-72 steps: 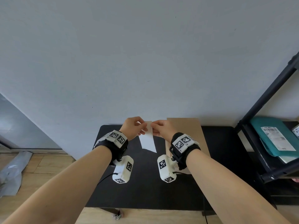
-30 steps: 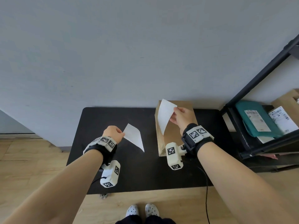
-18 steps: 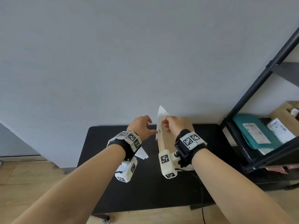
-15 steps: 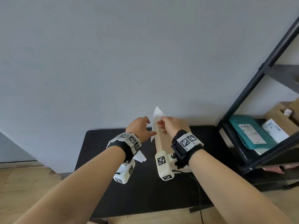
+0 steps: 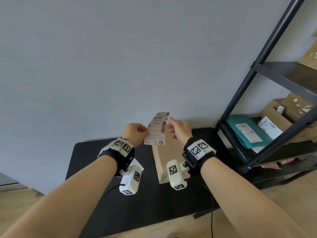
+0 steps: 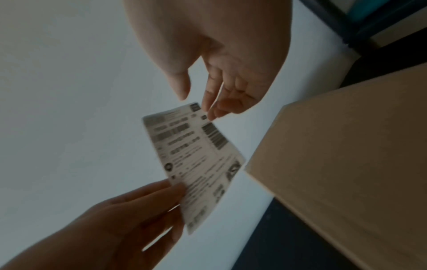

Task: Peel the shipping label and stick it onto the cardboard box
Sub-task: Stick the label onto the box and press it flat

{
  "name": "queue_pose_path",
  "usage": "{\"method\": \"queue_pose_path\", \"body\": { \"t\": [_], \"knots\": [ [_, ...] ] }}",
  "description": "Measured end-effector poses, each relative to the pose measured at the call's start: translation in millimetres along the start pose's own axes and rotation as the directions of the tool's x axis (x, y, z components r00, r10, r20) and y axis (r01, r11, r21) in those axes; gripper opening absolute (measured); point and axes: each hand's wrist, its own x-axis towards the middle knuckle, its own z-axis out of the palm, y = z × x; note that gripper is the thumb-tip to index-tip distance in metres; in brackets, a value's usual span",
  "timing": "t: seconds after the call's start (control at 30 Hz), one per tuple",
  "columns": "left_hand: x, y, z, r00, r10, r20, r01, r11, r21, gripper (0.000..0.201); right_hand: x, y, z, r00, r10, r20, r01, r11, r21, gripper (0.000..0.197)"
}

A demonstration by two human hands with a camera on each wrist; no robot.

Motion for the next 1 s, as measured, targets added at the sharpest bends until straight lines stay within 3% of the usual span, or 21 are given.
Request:
{"method": "queue_pose_path", "body": {
  "t": [0.1, 0.17, 0.27, 0.47, 0.67, 0.83, 1.0],
  "knots": [
    [0, -1, 13, 0.994, -0.058, 0.094, 0.073, 0.984, -0.164, 0.009, 10, 16, -18, 0.997, 0.055, 0.063, -0.048, 0.992, -0.117, 0.027],
    [-3, 0, 19, 0.988, -0.068, 0.139, 0.097, 0.972, -0.213, 0.007, 13, 25, -26, 0.988, 0.089, 0.123, -0.063, 0.978, -0.197, 0.034],
    [-2, 0, 36, 0.983, -0.103, 0.155, 0.14, 0.958, -0.251, 0.015, 21, 42, -36, 0.973, 0.124, 0.192, -0.079, 0.971, -0.225, 0.028],
    [-1, -4, 73, 0.967, -0.211, 0.145, 0.24, 0.946, -0.218, 0.007, 40, 65, -52, 0.968, 0.146, 0.203, -0.096, 0.966, -0.238, 0.021],
    [-3, -9, 101, 0.953, -0.302, -0.015, 0.299, 0.949, -0.099, 0.035, 54, 84, -61, 0.965, 0.164, 0.203, -0.086, 0.935, -0.345, 0.02],
    [-4, -7, 117, 0.944, -0.326, -0.05, 0.325, 0.945, -0.015, 0.023, 62, 91, -65, 0.977, 0.157, 0.146, -0.081, 0.902, -0.423, 0.032],
    [-4, 0, 127, 0.945, -0.322, -0.066, 0.324, 0.946, 0.023, 0.037, 63, 90, -68, 0.987, 0.098, 0.131, -0.02, 0.868, -0.496, 0.03]
  ]
}}
